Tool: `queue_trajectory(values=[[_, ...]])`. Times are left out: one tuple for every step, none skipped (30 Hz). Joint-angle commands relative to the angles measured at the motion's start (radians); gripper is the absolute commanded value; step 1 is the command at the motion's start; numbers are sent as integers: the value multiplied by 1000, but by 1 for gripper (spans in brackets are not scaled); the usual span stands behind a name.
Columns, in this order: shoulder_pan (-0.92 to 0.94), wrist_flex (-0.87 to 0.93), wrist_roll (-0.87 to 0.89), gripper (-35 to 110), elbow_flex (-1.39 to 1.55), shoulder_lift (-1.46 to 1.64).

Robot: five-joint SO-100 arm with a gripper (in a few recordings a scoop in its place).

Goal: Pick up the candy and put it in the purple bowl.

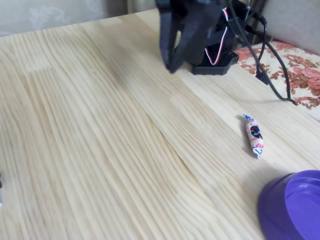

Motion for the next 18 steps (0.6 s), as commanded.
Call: queue_trajectory(values=[[-57,-46,80,0,-94,-6],[-67,-55,94,0,-97,-18],[-75,-57,109,0,-106,-40],[-80,-55,129,0,-117,-64],[-86,-55,130,0,-135,-89],[-92,-57,143,0,-153,-118],[-104,-57,153,0,-179,-153],[-114,-51,158,0,-213,-196],[-124,-48,170,1,-245,-249],[-135,-41,173,1,-284,-313],[-152,-31,164,1,-328,-376],[-172,-21,135,1,-365,-426],[-192,-15,107,0,-396,-463],[-206,-3,86,0,-422,-494],[-216,14,75,0,-449,-532],[-224,34,74,0,-479,-583],[-222,51,78,0,-506,-630],[-222,55,80,0,-525,-661]])
